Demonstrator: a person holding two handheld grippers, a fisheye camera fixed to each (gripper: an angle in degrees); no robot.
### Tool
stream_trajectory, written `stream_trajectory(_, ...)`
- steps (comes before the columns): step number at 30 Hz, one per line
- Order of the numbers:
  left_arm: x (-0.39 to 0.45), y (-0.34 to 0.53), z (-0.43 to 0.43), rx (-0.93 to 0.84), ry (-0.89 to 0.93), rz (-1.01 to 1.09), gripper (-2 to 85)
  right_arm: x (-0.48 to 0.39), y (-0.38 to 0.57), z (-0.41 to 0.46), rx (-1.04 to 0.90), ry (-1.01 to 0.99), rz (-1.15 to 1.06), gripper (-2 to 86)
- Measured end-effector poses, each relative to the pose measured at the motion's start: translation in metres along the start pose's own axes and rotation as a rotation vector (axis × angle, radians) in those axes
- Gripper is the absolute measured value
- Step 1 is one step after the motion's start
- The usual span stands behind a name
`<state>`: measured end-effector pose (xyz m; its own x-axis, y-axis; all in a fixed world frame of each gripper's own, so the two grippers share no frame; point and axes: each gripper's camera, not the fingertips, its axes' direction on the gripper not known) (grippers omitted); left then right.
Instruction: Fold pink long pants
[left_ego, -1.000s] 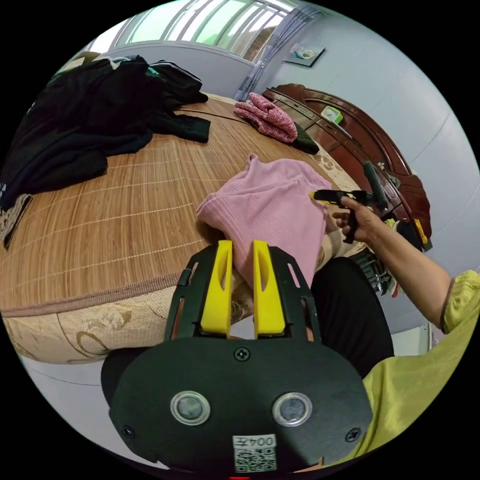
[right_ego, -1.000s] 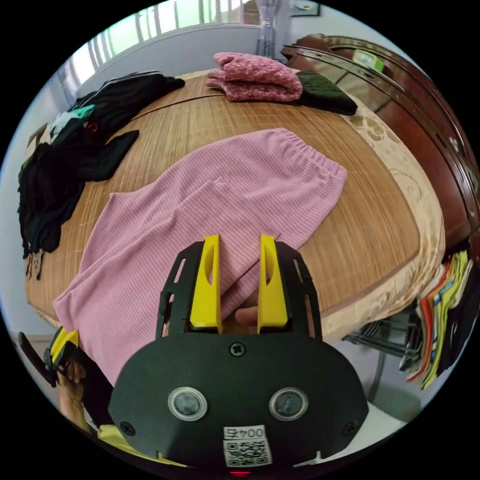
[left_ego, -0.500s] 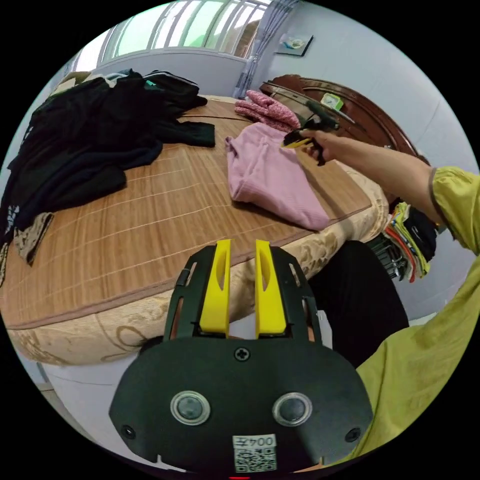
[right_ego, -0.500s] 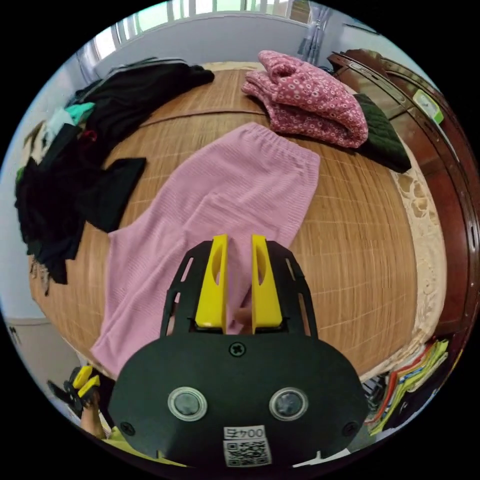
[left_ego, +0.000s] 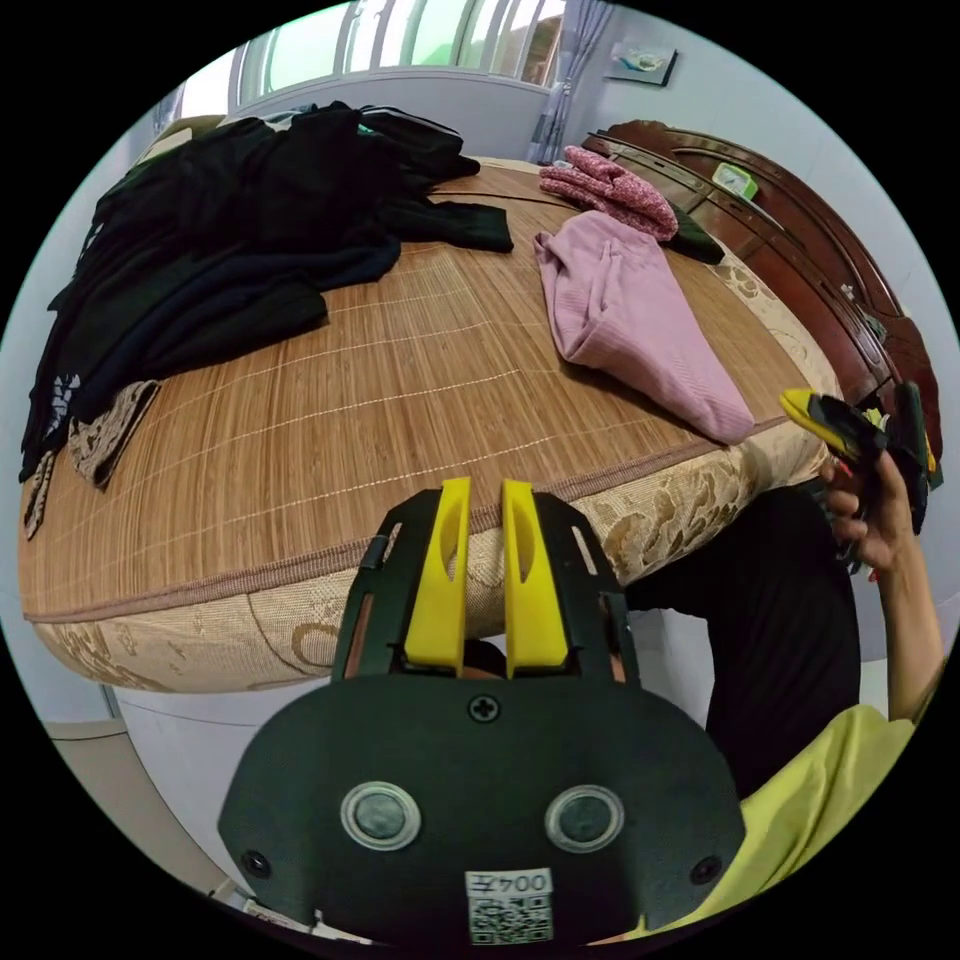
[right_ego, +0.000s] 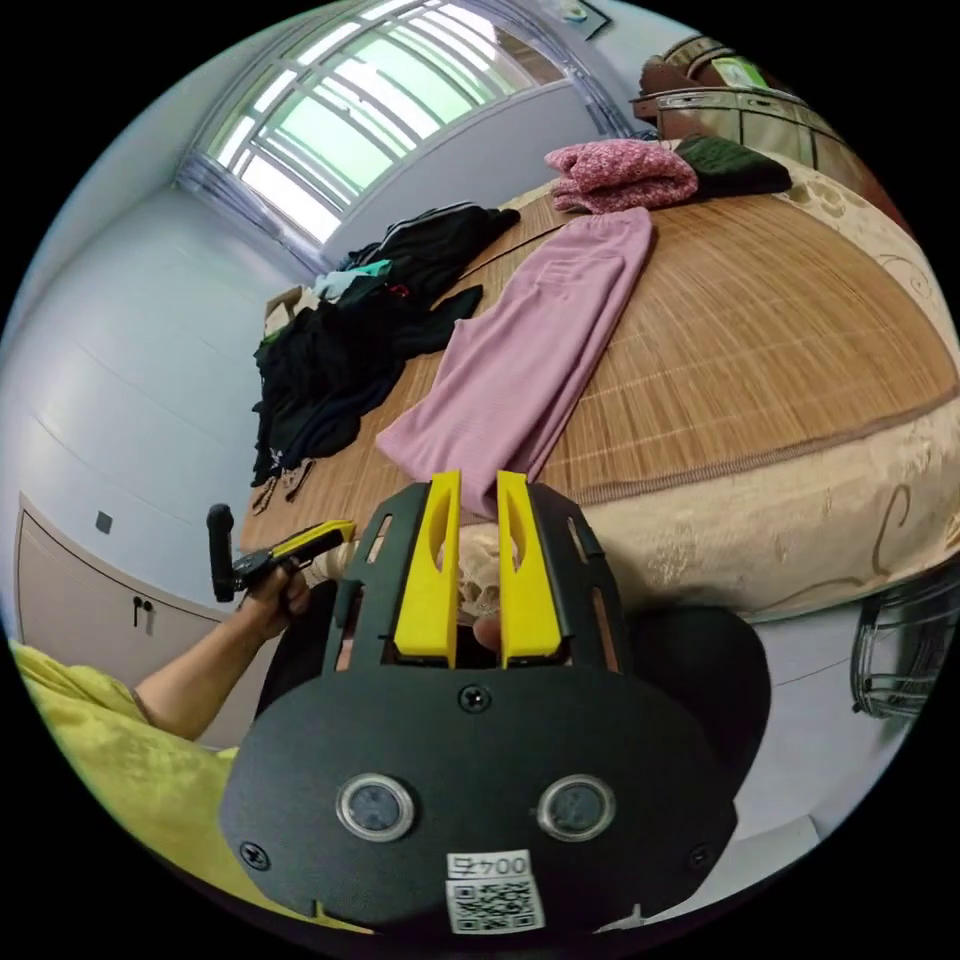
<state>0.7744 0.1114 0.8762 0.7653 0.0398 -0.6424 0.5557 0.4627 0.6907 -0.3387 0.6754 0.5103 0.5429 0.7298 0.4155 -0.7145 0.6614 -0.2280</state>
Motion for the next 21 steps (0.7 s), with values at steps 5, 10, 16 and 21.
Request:
stream_trajectory(5, -0.003, 0.007, -0.009, 0.0, 0.038, -0.032, 3.7, 0.004, 0.036, 0.01, 0.04, 0.039, -0.092, 11.0)
stream_trajectory(10, -0.005, 0.013, -0.019, -0.003, 0.05, -0.078, 2.7, -0.002, 0.048, 0.02, 0.008, 0.077, -0.245, 12.8)
stream_trajectory(16, 0.012, 0.015, -0.032, -0.006, -0.025, -0.042, 2.7, 0.003, 0.058, 0.025, -0.023, 0.068, -0.306, 13.1)
stream_trajectory(21, 0.016, 0.015, -0.041, -0.01, -0.042, -0.032, 2.7, 0.01, 0.068, 0.029, -0.054, 0.055, -0.338, 12.4)
